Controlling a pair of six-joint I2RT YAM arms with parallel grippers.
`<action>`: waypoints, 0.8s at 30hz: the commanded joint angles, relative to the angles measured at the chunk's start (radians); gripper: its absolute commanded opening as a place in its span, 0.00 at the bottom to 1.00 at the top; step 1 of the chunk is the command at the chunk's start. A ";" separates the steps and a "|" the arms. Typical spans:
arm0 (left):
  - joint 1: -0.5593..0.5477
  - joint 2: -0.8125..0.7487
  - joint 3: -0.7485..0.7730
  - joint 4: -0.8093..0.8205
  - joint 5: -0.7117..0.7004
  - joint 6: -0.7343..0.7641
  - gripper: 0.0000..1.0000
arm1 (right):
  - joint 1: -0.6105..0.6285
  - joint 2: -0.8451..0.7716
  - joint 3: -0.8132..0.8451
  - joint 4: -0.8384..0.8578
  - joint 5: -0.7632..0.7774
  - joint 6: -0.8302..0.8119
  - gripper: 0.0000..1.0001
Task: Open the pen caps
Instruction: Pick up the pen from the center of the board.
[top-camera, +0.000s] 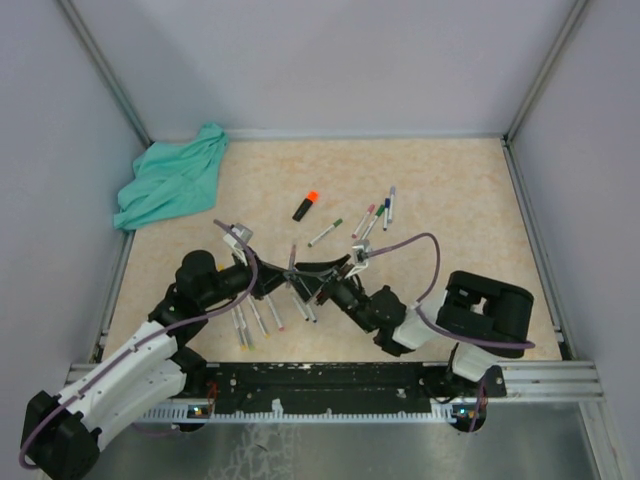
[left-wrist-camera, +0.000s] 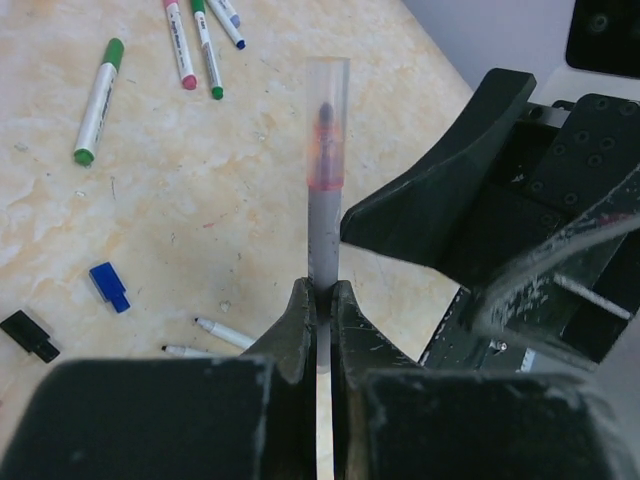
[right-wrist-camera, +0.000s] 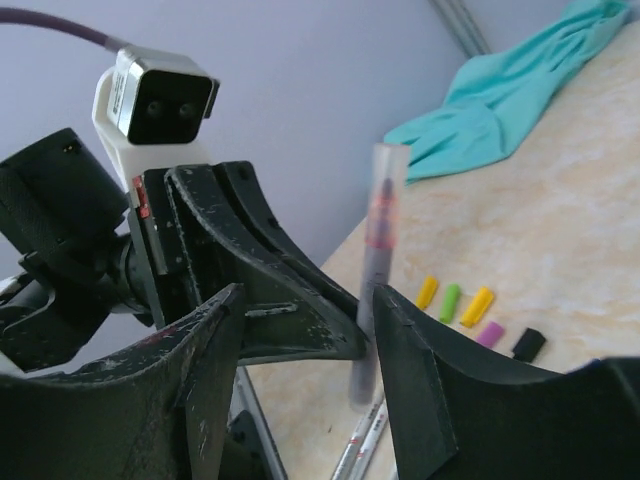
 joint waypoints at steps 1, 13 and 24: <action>-0.002 -0.020 -0.011 0.037 0.022 0.001 0.00 | -0.018 0.072 0.083 0.163 -0.136 0.040 0.55; -0.002 -0.031 -0.021 0.061 0.059 -0.005 0.00 | -0.058 0.039 0.006 0.158 -0.092 0.073 0.54; -0.019 0.018 -0.017 0.079 0.110 -0.004 0.00 | -0.058 0.046 0.035 0.161 -0.117 0.070 0.49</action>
